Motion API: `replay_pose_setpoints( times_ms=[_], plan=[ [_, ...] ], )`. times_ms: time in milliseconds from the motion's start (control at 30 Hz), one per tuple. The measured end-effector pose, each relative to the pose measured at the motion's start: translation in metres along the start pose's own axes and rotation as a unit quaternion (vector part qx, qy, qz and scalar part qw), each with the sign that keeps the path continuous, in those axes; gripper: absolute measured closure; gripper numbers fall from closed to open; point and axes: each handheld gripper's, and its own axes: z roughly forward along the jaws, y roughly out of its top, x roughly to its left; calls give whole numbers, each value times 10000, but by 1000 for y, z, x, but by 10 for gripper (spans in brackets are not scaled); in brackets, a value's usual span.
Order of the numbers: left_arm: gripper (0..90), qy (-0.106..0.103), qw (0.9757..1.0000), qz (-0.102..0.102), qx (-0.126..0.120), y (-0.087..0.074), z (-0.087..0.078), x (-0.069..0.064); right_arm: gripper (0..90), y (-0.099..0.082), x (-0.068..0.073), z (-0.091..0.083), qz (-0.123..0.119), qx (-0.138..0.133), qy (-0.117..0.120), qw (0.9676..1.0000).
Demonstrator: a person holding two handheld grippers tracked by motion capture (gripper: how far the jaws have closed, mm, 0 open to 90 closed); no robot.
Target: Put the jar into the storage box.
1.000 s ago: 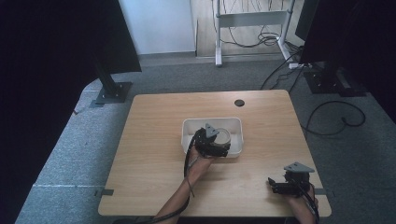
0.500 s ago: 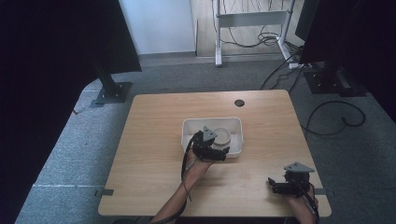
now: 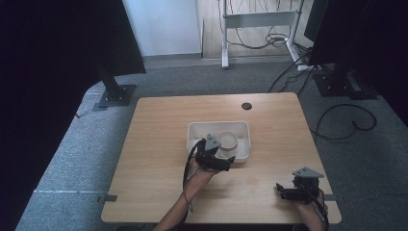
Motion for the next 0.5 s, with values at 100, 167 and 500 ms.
replay_pose_setpoints(
  times_ms=[100,167,500],
  plan=[
    [43,-33,10000,43,-11,-2,-4,0,23,0,0,0,-5,-1,2,10000],
    [43,-49,10000,36,-26,-4,-7,0,23,0,0,0,-6,-1,4,10000],
    [47,-122,9999,-49,-109,-16,-22,3,23,0,0,0,-12,0,4,10000]
  ],
)
